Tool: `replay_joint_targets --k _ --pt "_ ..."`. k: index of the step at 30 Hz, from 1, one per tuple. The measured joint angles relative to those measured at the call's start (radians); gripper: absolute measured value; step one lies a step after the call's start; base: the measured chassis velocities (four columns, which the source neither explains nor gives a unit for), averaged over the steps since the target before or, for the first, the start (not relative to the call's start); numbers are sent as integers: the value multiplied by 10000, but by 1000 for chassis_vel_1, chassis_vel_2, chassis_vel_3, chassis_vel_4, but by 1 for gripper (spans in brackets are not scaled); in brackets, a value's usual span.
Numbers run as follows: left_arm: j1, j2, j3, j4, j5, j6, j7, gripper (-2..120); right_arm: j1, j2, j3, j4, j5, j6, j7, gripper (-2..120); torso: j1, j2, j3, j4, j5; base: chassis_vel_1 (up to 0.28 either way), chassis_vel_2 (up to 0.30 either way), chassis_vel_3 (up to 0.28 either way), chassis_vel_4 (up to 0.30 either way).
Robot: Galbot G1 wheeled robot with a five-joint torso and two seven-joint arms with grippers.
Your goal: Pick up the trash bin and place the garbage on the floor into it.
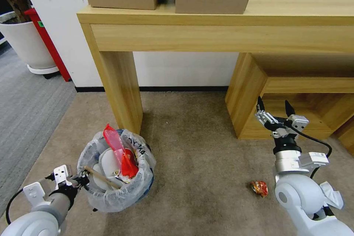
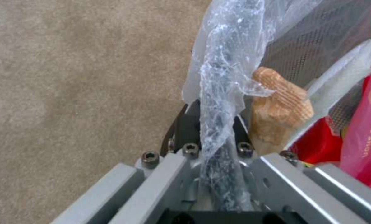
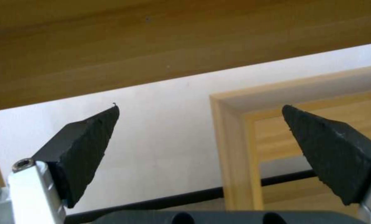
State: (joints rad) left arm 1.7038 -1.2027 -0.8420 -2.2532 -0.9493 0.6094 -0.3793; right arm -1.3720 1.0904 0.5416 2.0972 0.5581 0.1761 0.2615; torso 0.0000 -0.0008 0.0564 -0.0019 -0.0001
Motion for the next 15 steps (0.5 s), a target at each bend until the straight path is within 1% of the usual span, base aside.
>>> replay_joint_targets --k 5,15 --pt "8 -28 15 0 33 -2 5 1 -5 62 -14 -51 -29 31 0 100 0 0 0 -1 1 -26 -23 -33 -27" --pt "0 -39 21 25 40 -3 10 1 56 193 -114 -167 -92 112 -12 100 0 0 0 -2 1 -63 -54 -45 -58"
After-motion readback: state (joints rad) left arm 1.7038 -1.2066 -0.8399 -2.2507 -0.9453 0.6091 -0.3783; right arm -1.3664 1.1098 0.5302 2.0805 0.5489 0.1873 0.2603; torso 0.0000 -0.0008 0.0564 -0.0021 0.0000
